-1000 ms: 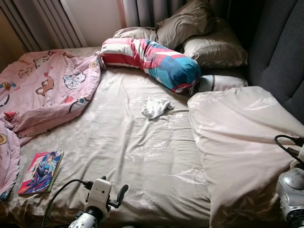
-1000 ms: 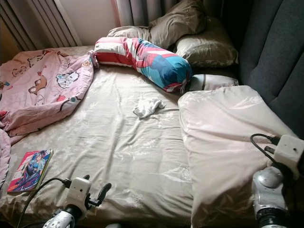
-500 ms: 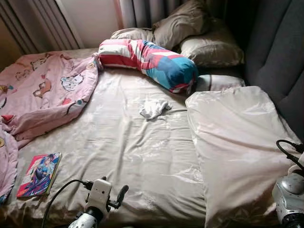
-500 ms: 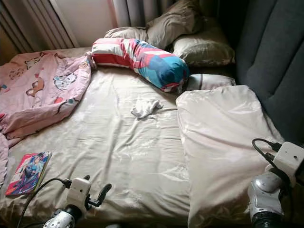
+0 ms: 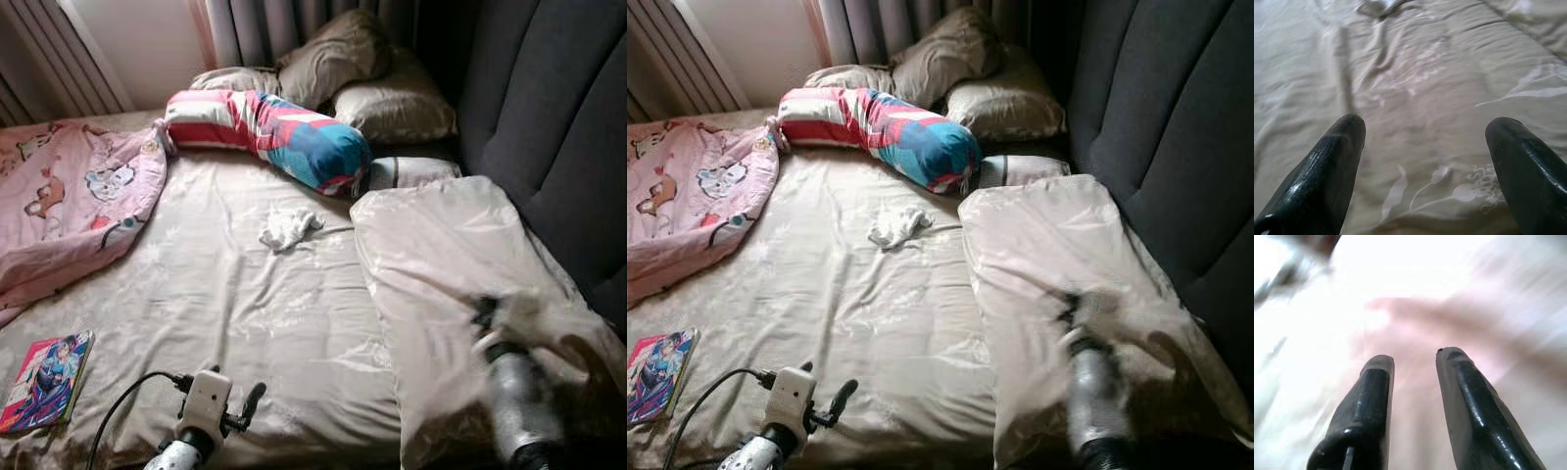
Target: Clean up the room
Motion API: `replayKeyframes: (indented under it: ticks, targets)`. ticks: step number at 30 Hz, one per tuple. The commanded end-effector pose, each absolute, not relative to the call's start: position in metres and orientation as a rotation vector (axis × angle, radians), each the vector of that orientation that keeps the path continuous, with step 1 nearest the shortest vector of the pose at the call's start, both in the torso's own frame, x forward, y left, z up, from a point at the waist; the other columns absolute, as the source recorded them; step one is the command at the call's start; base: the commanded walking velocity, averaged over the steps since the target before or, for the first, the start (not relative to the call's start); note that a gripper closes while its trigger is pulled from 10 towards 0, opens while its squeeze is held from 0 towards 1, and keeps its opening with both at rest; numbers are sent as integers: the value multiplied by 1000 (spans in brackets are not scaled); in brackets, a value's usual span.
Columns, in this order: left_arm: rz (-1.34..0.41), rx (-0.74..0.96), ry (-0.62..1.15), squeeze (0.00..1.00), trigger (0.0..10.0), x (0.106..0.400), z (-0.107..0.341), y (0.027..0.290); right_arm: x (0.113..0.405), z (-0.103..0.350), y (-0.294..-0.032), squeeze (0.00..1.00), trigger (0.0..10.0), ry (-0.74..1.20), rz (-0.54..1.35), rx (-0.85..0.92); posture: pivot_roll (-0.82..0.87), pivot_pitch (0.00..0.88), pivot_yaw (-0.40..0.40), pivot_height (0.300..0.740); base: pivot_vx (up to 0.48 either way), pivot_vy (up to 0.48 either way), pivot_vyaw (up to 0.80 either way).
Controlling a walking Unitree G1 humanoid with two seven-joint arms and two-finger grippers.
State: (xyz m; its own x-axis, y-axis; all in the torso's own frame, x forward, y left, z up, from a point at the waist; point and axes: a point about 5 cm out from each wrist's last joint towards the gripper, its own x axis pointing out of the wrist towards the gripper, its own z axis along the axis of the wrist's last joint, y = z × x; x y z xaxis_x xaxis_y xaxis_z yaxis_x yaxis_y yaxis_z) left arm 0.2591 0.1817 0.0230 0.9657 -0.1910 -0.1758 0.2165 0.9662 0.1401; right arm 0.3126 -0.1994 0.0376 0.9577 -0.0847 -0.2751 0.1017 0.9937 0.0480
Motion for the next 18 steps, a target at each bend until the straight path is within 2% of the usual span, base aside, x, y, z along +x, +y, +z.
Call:
replayKeyframes:
  ticks: [1,3,7,14,18]
  targets:
    - [-154,132,219,0,10000,251,13,192,305,28,-204,0,10000,309,-94,72,11,213,57,655,0,0,0]
    - [-120,102,225,0,10000,250,12,195,294,17,-201,0,10000,329,-65,99,11,214,55,655,0,0,0]
    - [-90,72,235,0,10000,250,10,201,295,27,-193,0,10000,234,14,99,3,214,50,655,0,0,0]
    - [-87,57,228,0,10000,251,10,197,297,33,-196,0,10000,180,-23,138,4,213,41,655,0,0,0]
    - [-88,48,235,0,10000,250,8,195,298,34,-194,0,10000,161,-25,176,4,206,38,673,0,0,0]
